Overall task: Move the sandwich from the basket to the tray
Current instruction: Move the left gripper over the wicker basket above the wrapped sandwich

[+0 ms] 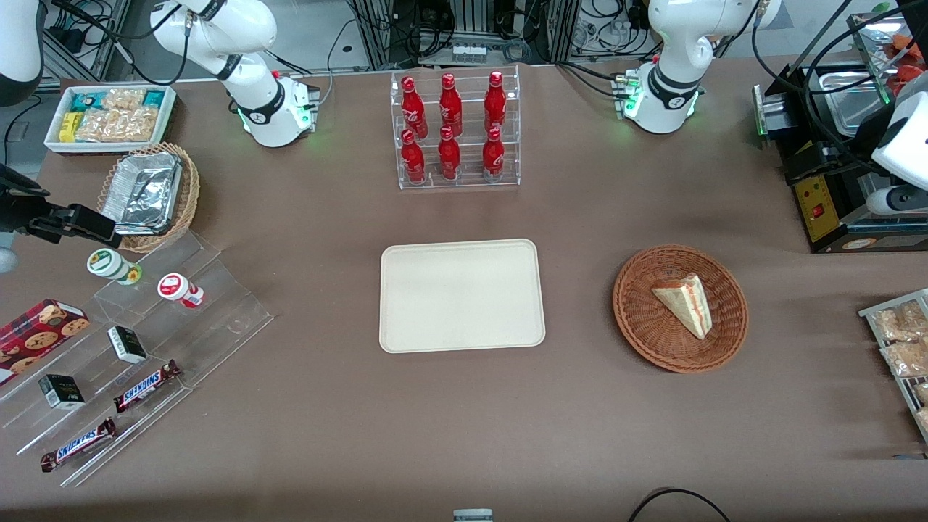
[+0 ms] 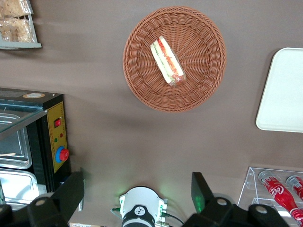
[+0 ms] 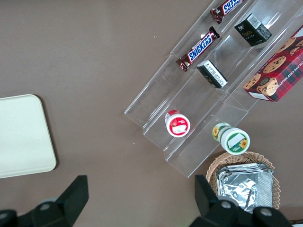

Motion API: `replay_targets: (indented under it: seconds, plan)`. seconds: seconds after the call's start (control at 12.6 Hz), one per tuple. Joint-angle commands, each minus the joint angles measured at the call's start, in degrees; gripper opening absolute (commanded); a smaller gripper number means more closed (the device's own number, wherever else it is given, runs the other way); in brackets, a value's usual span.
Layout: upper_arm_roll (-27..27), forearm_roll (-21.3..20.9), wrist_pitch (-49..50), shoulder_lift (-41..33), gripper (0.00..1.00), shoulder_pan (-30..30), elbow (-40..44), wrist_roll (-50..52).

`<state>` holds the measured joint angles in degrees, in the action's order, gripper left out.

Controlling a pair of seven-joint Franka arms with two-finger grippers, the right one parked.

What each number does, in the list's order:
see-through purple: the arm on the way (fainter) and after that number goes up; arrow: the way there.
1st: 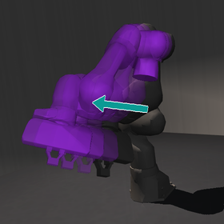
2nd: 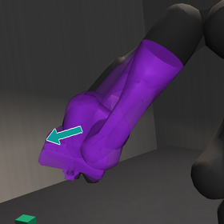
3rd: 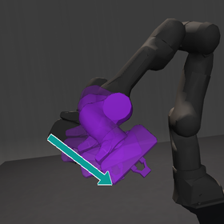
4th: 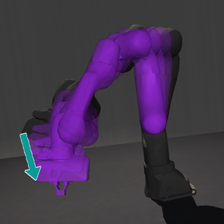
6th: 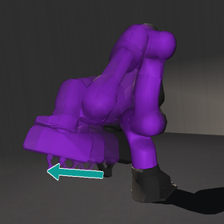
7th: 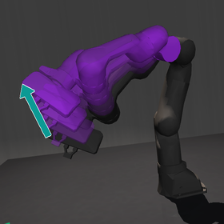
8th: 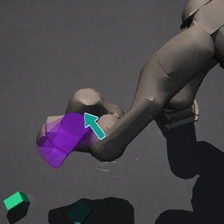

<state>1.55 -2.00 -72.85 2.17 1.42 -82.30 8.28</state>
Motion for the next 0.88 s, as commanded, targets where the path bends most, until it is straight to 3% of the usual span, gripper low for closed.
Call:
replay_targets:
  seconds: [0.0, 0.48, 0.8]
  plan:
    - [-0.49, 0.77, -0.54, -0.23, 1.0, 0.6, -0.23, -0.8]
    - [-0.14, 0.51, -6.94, 0.2, 1.0, 3.5, -7.25, -0.89]
    - [-0.14, 0.15, -18.45, 0.64, 1.0, 4.29, -17.7, -0.89]
